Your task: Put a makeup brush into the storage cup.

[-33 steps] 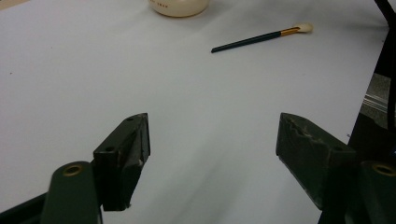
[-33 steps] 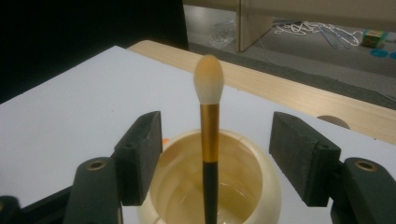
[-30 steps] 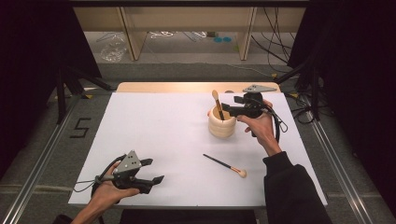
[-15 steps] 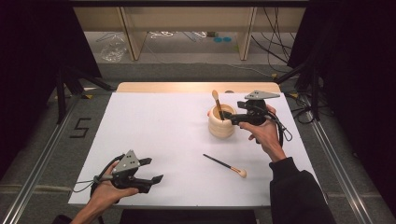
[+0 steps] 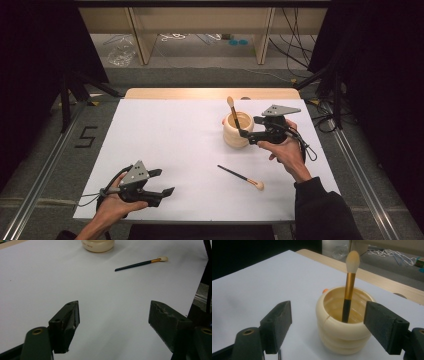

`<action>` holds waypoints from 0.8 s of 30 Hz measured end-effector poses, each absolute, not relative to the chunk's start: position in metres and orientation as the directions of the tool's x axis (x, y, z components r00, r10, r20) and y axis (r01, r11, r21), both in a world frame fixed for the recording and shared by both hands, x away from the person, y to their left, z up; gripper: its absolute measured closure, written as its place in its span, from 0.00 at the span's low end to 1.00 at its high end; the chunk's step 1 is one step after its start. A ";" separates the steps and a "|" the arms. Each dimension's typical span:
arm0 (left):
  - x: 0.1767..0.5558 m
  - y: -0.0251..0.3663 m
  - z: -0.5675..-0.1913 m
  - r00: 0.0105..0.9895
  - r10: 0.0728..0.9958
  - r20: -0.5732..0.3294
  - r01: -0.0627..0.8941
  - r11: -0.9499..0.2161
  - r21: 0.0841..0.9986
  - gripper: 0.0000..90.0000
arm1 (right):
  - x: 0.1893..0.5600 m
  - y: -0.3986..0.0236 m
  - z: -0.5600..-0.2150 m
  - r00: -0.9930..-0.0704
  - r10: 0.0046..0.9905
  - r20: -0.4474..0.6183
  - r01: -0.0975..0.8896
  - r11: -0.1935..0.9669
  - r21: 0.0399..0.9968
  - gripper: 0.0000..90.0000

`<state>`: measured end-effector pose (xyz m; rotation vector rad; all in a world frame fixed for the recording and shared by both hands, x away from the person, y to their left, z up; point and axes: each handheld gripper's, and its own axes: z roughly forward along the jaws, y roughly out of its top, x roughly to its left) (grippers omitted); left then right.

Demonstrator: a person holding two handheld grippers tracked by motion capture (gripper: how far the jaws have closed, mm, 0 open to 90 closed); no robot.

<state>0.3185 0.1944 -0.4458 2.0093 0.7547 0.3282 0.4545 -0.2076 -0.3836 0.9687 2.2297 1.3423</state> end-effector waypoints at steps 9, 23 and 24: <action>0.319 0.194 -0.446 0.776 0.627 -0.069 0.378 -0.375 0.846 0.27 | 0.440 -0.208 -0.390 -0.717 0.697 0.017 0.384 0.373 0.845 0.27; 0.320 0.191 -0.445 0.777 0.626 -0.071 0.381 -0.378 0.844 0.27 | 0.422 -0.199 -0.401 -0.759 0.651 0.004 0.384 0.443 0.810 0.28; 0.320 0.191 -0.445 0.776 0.627 -0.071 0.383 -0.378 0.843 0.27 | 0.421 -0.199 -0.402 -0.762 0.648 0.003 0.385 0.449 0.807 0.28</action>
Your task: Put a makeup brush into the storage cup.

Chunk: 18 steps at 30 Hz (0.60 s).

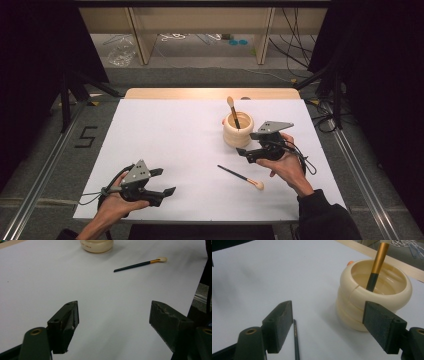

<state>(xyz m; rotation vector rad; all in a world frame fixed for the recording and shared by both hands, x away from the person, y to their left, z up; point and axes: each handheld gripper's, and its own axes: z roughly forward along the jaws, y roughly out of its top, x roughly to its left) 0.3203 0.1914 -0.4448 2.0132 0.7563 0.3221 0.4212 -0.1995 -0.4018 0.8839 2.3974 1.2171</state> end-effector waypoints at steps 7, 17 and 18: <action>0.321 0.190 -0.445 0.780 0.622 -0.075 0.377 -0.371 0.849 0.26 | 0.414 -0.198 -0.407 -0.779 0.626 -0.003 0.385 0.483 0.787 0.29; 0.321 0.191 -0.445 0.779 0.622 -0.075 0.380 -0.374 0.846 0.26 | 0.407 -0.194 -0.413 -0.809 0.588 -0.011 0.391 0.551 0.737 0.33; 0.321 0.191 -0.445 0.779 0.622 -0.075 0.380 -0.373 0.846 0.26 | 0.407 -0.193 -0.416 -0.809 0.587 -0.018 0.385 0.553 0.739 0.33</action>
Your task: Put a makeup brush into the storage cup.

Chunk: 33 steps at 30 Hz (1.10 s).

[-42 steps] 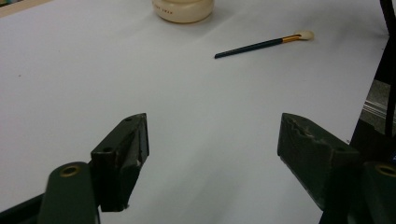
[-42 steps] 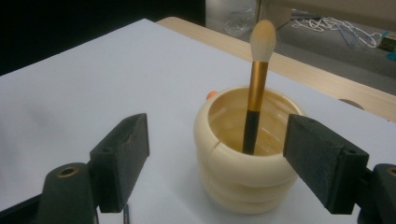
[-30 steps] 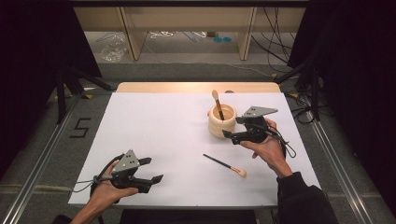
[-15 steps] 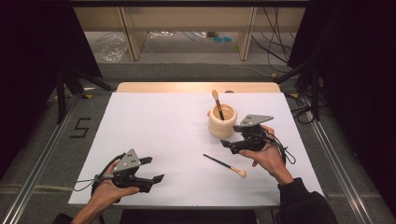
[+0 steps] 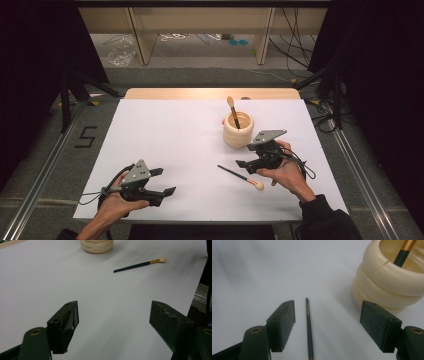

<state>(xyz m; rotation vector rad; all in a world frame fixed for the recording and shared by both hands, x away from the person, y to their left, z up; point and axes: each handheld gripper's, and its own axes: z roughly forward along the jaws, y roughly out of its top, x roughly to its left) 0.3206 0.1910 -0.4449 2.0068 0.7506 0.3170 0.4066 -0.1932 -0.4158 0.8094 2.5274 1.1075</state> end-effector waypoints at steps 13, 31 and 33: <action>0.321 0.191 -0.445 0.778 0.623 -0.075 0.380 -0.373 0.846 0.26 | 0.403 -0.190 -0.423 -0.830 0.558 -0.018 0.399 0.616 0.679 0.35; 0.321 0.191 -0.445 0.780 0.622 -0.074 0.380 -0.377 0.845 0.26 | 0.401 -0.181 -0.432 -0.840 0.543 -0.010 0.423 0.665 0.615 0.35; 0.322 0.191 -0.446 0.783 0.617 -0.079 0.381 -0.376 0.844 0.26 | 0.402 -0.181 -0.432 -0.845 0.535 -0.022 0.416 0.681 0.603 0.37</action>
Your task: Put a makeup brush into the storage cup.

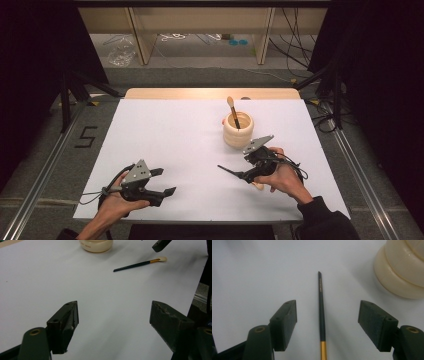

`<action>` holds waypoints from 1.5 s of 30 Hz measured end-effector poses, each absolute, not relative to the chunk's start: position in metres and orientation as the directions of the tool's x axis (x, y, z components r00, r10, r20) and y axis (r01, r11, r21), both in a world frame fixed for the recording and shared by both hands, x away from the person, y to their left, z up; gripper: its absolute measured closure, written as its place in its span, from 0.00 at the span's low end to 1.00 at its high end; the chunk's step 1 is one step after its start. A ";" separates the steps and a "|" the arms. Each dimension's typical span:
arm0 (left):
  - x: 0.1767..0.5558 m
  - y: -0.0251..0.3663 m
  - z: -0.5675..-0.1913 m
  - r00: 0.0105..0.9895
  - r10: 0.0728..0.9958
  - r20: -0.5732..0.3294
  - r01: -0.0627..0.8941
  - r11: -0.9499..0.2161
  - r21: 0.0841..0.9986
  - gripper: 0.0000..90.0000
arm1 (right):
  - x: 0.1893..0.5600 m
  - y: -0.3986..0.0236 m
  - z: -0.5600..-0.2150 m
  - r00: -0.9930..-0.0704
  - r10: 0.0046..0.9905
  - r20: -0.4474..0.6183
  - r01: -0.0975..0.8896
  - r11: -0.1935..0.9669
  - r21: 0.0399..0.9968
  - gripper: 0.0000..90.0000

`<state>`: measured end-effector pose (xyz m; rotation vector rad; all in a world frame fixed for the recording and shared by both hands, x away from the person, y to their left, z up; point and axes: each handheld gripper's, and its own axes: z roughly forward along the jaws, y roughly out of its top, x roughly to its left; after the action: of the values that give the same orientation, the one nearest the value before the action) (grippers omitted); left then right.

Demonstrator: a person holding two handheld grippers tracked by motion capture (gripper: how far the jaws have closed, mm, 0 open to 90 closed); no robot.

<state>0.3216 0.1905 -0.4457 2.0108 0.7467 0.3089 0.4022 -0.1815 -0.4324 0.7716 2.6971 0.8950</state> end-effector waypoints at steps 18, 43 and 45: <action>0.320 0.191 -0.446 0.787 0.612 -0.074 0.381 -0.389 0.839 0.26 | 0.413 -0.169 -0.438 -0.858 0.514 0.020 0.457 0.745 0.486 0.49; 0.319 0.192 -0.447 0.784 0.617 -0.069 0.380 -0.388 0.840 0.26 | 0.430 -0.153 -0.450 -0.888 0.459 0.034 0.450 0.849 0.276 0.73; 0.318 0.191 -0.447 0.783 0.618 -0.073 0.381 -0.382 0.842 0.26 | 0.430 -0.153 -0.450 -0.888 0.459 0.037 0.451 0.850 0.271 0.74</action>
<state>0.3184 0.1913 -0.4469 2.0177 0.7465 0.3130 0.4297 -0.1527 -0.4504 0.7365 2.9938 0.4271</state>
